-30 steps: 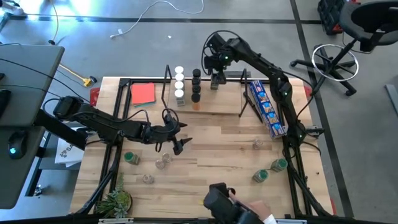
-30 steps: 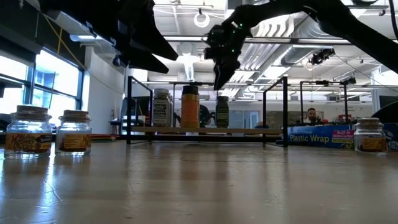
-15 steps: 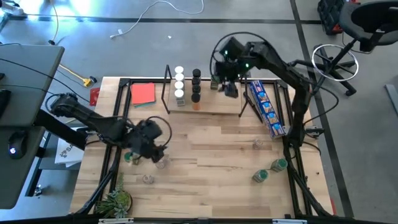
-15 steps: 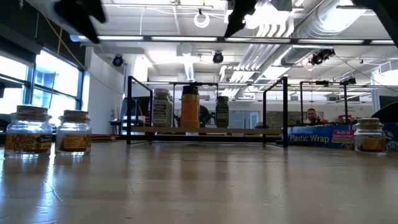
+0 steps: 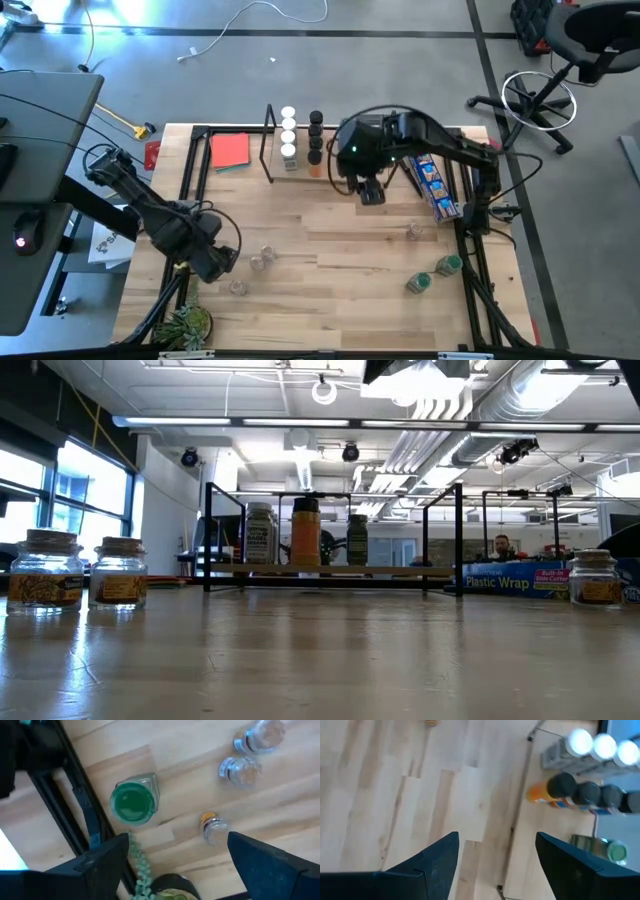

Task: Shelf spices
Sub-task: Put the green seasoning bottle on the shelf aligned with the other green seasoning bottle

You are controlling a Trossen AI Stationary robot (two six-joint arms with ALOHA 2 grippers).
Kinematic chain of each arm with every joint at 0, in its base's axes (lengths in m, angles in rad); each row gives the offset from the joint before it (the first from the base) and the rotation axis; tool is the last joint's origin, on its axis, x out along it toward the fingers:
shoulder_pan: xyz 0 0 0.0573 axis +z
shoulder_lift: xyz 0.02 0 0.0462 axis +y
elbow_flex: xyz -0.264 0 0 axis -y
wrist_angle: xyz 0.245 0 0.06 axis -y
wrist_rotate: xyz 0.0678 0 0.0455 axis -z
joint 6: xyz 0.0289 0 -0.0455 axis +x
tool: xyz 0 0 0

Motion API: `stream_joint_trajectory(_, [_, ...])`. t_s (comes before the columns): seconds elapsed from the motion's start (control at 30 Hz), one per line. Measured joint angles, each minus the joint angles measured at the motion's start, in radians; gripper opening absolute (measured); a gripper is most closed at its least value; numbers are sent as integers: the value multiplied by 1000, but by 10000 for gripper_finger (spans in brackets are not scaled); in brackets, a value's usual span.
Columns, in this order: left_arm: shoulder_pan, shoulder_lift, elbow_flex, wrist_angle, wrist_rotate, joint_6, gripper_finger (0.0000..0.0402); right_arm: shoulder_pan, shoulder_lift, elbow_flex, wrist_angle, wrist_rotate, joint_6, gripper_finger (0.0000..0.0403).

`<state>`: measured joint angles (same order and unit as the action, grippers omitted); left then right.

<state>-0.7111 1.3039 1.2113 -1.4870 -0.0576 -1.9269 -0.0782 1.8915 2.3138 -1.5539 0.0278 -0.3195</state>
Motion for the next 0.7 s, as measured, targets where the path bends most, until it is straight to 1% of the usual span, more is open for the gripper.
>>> stream_joint_trajectory(0.13, [-13,-4,-56,-31,31,-114,335,32,0,0,1,0,5,259])
stream_joint_trajectory(0.23, [-10,-16,-125,11,55,-163,335,38,0,0,2,3,5,259])
stream_joint_trajectory(0.4, [-3,-55,-244,175,26,-177,335,39,0,0,2,3,8,259])
stream_joint_trajectory(0.57, [12,-82,-317,170,84,-192,335,39,0,0,1,3,11,259])
stream_joint_trajectory(0.63, [14,-78,-334,190,43,-191,335,39,0,0,1,3,24,259])
stream_joint_trajectory(0.7, [19,-82,-341,196,28,-179,335,39,0,0,-1,3,28,259])
